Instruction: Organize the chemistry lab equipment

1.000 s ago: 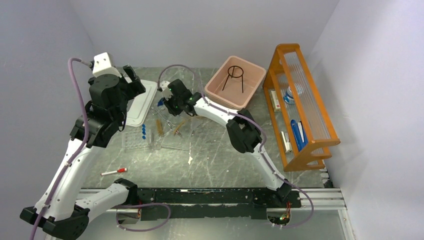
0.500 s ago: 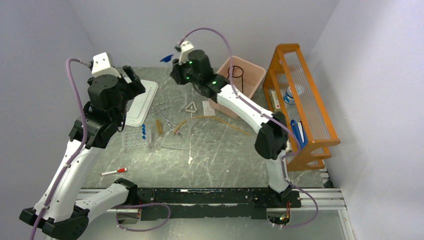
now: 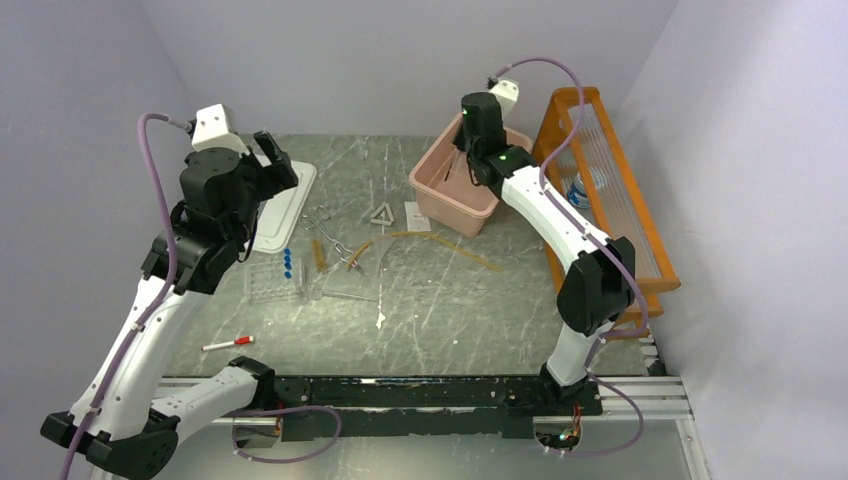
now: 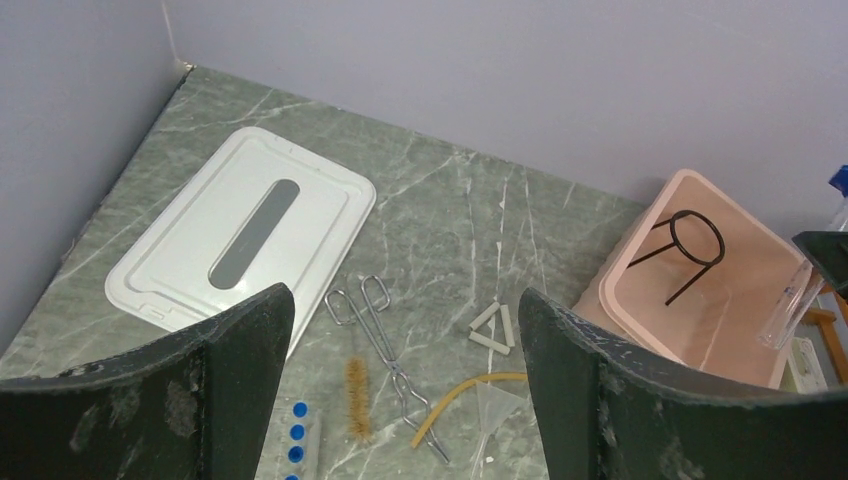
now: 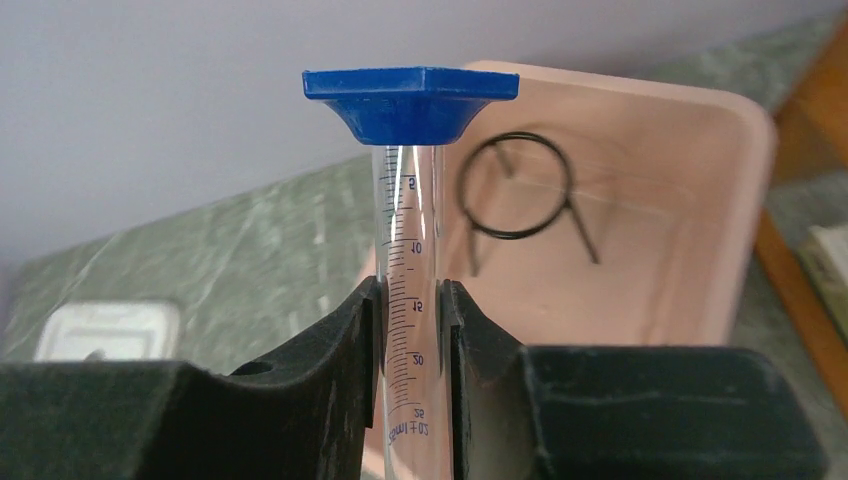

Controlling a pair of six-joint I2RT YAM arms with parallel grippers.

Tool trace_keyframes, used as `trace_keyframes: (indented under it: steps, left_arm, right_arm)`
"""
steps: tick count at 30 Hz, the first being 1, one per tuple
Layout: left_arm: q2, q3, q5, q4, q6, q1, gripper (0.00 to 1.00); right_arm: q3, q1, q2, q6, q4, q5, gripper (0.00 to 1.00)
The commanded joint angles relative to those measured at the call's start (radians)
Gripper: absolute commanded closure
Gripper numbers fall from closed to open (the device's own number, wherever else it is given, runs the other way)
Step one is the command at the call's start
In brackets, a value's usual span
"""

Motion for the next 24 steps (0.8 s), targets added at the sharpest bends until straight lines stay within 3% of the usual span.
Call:
trace_keyframes:
  steps: [1,14,24]
  left_arm:
    - [0.012,0.003,0.043,0.026,-0.003,-0.003,0.14]
    - [0.022,-0.015,0.059,0.013,-0.019,-0.002,0.14]
    - [0.026,-0.032,0.036,0.001,-0.017,-0.003,0.14]
  right_arm:
    - [-0.019,-0.043,0.001,0.118,-0.061,0.21,0.76]
    - [-0.028,-0.085,0.159,0.273,-0.184,0.3,0.74]
    - [-0.045,-0.133,0.27,0.285,-0.164,0.181,0.73]
